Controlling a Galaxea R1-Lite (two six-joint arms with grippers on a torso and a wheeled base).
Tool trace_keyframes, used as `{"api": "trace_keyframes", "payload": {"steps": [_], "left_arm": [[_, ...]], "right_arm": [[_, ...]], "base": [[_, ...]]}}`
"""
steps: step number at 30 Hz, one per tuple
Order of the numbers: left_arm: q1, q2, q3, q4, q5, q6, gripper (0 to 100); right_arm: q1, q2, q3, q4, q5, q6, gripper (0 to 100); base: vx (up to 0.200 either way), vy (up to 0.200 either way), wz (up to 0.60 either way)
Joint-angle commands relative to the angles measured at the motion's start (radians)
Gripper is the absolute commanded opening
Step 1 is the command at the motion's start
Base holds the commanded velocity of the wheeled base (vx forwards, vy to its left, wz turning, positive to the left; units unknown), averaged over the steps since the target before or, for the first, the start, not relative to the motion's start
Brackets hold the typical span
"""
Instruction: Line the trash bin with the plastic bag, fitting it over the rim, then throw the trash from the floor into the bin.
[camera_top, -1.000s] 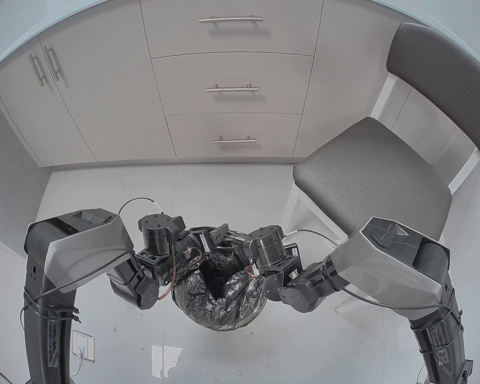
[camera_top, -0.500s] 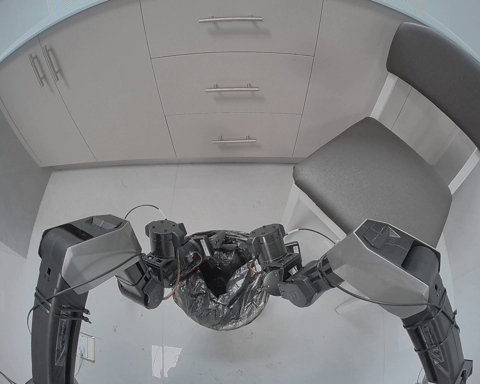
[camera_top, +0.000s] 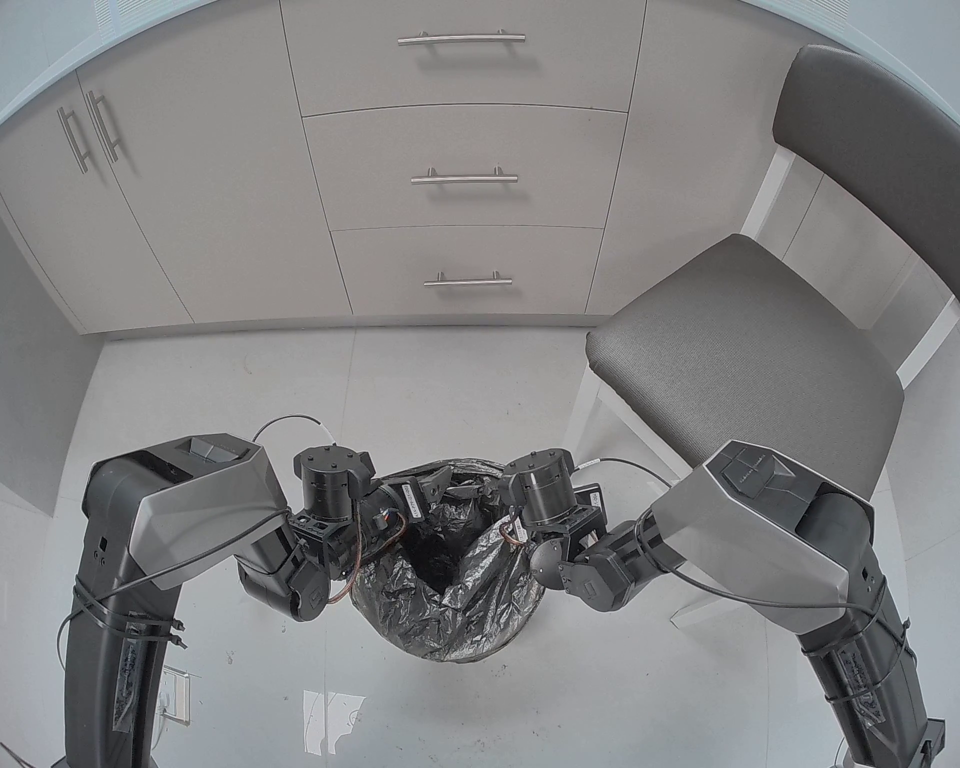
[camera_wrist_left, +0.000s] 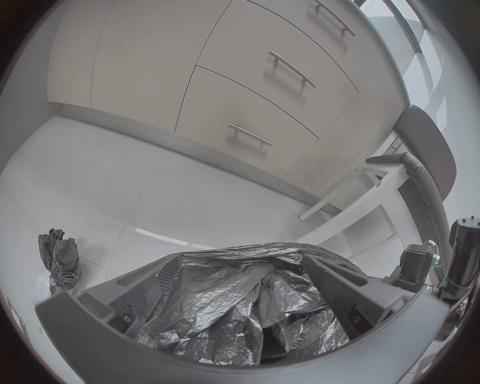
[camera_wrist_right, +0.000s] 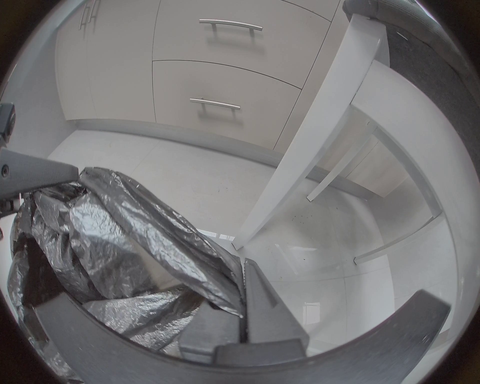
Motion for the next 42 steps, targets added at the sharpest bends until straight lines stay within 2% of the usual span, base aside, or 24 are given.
{"api": "trace_keyframes", "payload": {"steps": [1,12,17,25,42], "left_arm": [[0.000,-0.001,0.002,-0.001,0.000,-0.001,100],[-0.002,-0.003,0.001,-0.001,0.014,-0.001,100],[0.000,-0.003,0.001,-0.001,0.015,-0.001,100],[0.000,-0.004,0.001,-0.001,0.015,-0.001,100],[-0.002,-0.001,0.001,-0.001,0.020,-0.001,100]], "right_arm": [[0.000,0.009,0.005,-0.004,0.000,-0.005,100],[0.017,-0.034,0.020,-0.030,-0.002,0.006,100],[0.051,-0.069,0.048,-0.097,0.000,-0.006,100],[0.083,-0.088,0.046,-0.093,0.020,-0.015,100],[0.018,0.035,-0.044,-0.091,0.024,-0.028,100]], "base": [[0.000,0.000,0.00],[0.000,0.000,0.00],[0.000,0.000,0.00],[0.000,0.000,0.00],[0.000,0.000,0.00]]}}
